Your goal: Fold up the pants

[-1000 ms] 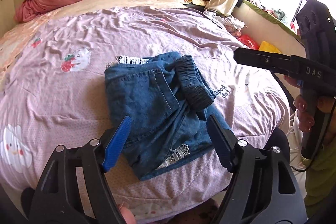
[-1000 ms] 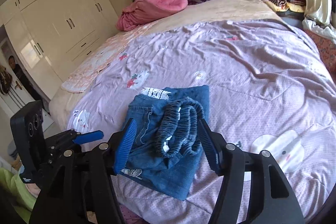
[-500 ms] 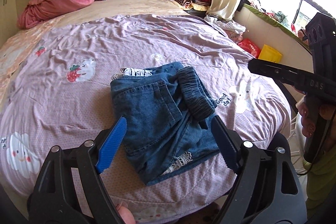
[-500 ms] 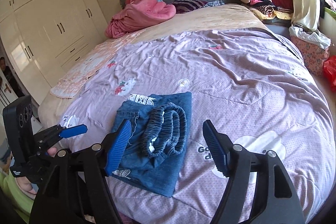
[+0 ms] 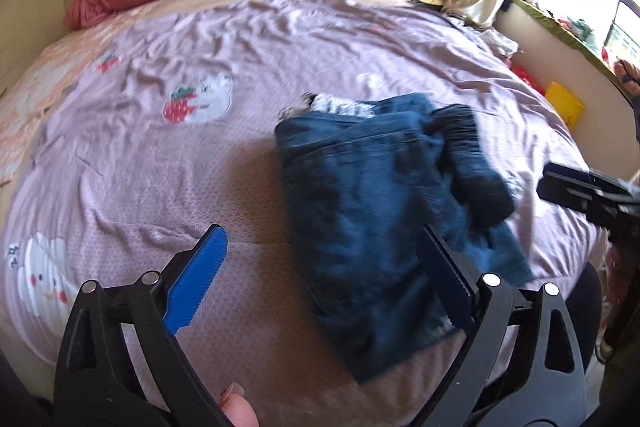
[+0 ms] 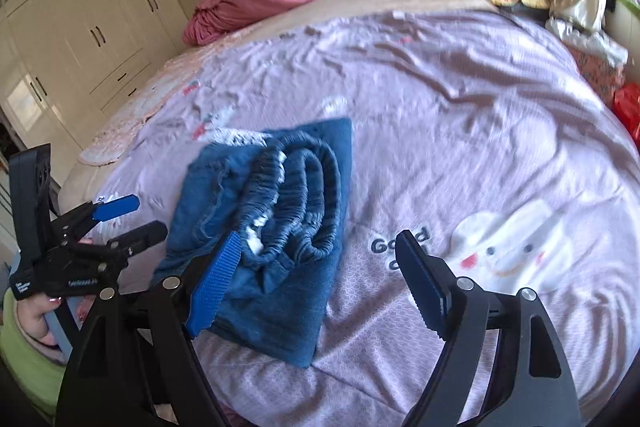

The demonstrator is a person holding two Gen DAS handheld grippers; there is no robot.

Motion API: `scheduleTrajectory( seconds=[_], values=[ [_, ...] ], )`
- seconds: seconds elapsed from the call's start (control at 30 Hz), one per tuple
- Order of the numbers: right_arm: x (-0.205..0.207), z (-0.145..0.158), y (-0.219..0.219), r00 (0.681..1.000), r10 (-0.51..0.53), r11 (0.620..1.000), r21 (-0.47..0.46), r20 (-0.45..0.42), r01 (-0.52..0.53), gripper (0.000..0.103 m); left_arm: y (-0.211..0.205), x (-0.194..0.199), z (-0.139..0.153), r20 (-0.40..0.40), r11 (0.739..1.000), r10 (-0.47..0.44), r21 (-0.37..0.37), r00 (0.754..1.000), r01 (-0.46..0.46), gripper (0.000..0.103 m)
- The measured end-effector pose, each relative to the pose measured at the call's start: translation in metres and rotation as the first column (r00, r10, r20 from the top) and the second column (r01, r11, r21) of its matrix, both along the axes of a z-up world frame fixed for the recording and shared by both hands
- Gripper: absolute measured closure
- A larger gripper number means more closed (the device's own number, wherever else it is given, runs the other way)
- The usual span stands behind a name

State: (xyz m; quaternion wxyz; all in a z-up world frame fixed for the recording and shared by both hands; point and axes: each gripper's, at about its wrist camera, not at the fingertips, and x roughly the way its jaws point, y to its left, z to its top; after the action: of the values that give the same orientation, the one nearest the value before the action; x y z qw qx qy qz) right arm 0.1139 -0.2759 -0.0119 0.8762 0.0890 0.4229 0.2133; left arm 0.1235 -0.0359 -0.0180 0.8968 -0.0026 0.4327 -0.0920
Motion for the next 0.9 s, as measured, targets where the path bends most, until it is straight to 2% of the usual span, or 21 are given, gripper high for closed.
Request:
scheduleTrajectory(
  seconds=[0.07, 0.13, 0.23, 0.33, 0.4, 0.43, 0.47, 0.53, 0.57, 0.67, 0.8, 0.9],
  values=[
    [0.009, -0.006, 0.000, 1.000, -0.008, 1.000, 0.014, -0.012, 0.009, 0.024, 0.003, 0.013, -0.008, -0.025, 1.000, 0.004, -0.025, 1.000, -0.005, 0.014],
    [0.022, -0.014, 0.000, 0.999, -0.019, 1.000, 0.023, -0.038, 0.020, 0.025, 0.003, 0.023, -0.016, -0.045, 1.000, 0.012, -0.010, 0.999, -0.012, 0.014],
    [0.039, -0.028, 0.009, 0.996, 0.024, 1.000, 0.006, -0.081, -0.023, 0.038, 0.002, 0.035, -0.032, -0.082, 1.000, -0.002, -0.020, 0.997, 0.000, 0.016],
    [0.051, -0.044, 0.017, 0.990, 0.071, 0.997, 0.048, -0.122, -0.066, 0.041, 0.003, 0.040, -0.040, -0.090, 0.998, -0.016, -0.061, 0.996, 0.010, 0.028],
    [0.058, -0.049, 0.022, 0.989, 0.090, 0.994, 0.076, -0.120, -0.081, 0.041, -0.001, 0.040, -0.040, -0.078, 0.996, -0.049, -0.080, 0.996, 0.042, 0.048],
    [0.061, -0.050, 0.025, 0.988, 0.098, 0.993, 0.083, -0.118, -0.088, 0.044, -0.003, 0.041, -0.039, -0.077, 0.994, -0.060, -0.100, 0.995, 0.052, 0.053],
    [0.062, -0.050, 0.028, 0.988, 0.103, 0.992, 0.084, -0.116, -0.094, 0.048, -0.005, 0.043, -0.039, -0.078, 0.992, -0.067, -0.110, 0.995, 0.058, 0.062],
    [0.062, -0.048, 0.033, 0.988, 0.115, 0.991, 0.074, -0.101, -0.108, 0.056, -0.009, 0.046, -0.037, -0.076, 0.992, -0.070, -0.110, 0.995, 0.062, 0.072],
    [0.061, -0.045, 0.034, 0.990, 0.114, 0.992, 0.072, -0.089, -0.108, 0.063, -0.010, 0.048, -0.034, -0.069, 0.989, -0.080, -0.130, 0.994, 0.070, 0.083],
    [0.055, -0.033, 0.028, 0.994, 0.093, 0.993, 0.074, -0.052, -0.089, 0.071, -0.014, 0.049, -0.021, -0.048, 0.986, -0.099, -0.139, 0.994, 0.092, 0.088],
    [0.051, -0.007, 0.031, 0.997, 0.079, 0.996, 0.041, 0.024, -0.080, 0.072, -0.021, 0.055, 0.007, 0.016, 0.980, -0.127, -0.153, 0.992, 0.128, 0.089],
    [0.065, 0.011, 0.033, 0.995, 0.074, 0.995, 0.057, 0.065, -0.078, 0.075, -0.022, 0.071, 0.026, 0.054, 0.981, -0.123, -0.145, 0.991, 0.130, 0.089]
  ],
)
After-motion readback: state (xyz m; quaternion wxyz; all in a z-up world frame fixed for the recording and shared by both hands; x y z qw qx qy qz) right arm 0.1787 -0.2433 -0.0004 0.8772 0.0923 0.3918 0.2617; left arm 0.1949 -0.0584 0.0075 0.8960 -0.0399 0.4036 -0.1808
